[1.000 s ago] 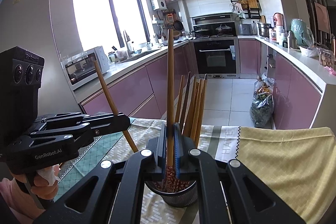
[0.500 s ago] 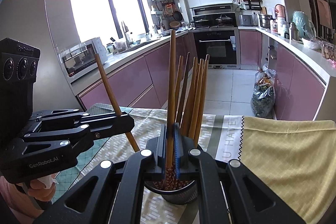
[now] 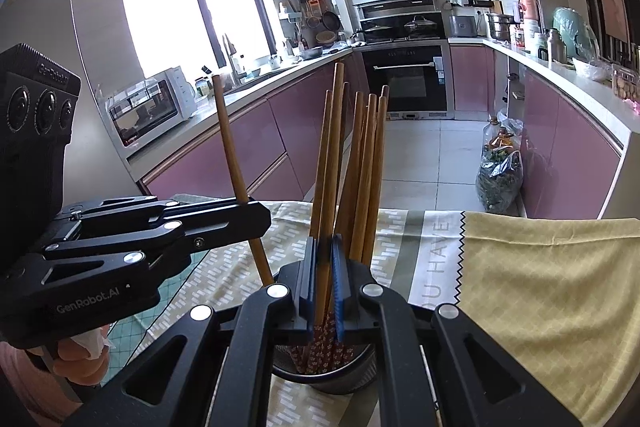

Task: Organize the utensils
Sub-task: 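Open both grippers to release the chopsticks into the cup and withdraw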

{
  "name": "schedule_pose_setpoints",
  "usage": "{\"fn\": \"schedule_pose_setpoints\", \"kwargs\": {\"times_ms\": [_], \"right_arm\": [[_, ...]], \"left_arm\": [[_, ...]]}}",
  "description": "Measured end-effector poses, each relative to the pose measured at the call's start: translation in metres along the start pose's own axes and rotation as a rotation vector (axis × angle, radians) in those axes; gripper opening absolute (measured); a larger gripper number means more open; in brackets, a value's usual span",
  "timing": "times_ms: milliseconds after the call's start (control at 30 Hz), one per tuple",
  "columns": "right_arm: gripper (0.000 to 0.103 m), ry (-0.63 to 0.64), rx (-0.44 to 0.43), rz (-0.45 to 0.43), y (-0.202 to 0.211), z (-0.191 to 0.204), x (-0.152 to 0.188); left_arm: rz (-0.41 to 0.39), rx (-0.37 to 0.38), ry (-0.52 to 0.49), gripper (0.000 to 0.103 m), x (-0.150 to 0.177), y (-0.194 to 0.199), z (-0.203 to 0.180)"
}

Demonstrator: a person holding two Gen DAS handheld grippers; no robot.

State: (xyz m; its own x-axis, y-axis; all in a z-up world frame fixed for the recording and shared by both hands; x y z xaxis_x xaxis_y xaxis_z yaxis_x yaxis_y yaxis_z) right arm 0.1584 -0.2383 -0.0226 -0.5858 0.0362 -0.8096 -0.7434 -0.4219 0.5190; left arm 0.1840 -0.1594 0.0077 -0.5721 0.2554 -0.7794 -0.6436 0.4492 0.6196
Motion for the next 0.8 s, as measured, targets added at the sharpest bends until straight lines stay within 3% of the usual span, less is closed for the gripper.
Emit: {"fn": "schedule_pose_setpoints", "kwargs": {"times_ms": [700,800], "right_arm": [[0.008,-0.011,-0.006,-0.009,0.002,-0.004,0.008],[0.017,-0.005,-0.009,-0.016,0.007,-0.002,0.01]], "left_arm": [[0.031,0.008,0.035,0.008,0.027,-0.014,0.014],[0.017,-0.002,0.041,0.015,0.033,-0.008,0.017]]}}
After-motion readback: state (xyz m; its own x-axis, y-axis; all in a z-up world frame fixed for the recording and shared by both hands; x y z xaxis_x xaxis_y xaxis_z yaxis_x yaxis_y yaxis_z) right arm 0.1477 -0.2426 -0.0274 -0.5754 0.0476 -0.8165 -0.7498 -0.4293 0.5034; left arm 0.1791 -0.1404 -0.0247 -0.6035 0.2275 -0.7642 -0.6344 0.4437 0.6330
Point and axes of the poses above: each gripper's, at about its wrist camera, not at the fingertips, and y roughly against the way its jaws point, z to its left, x to its underside, the point moved 4 cm from there along -y, roughly the way its jaws point, and after that the axes turned 3 degrees about -x, right-handed, at the moved point
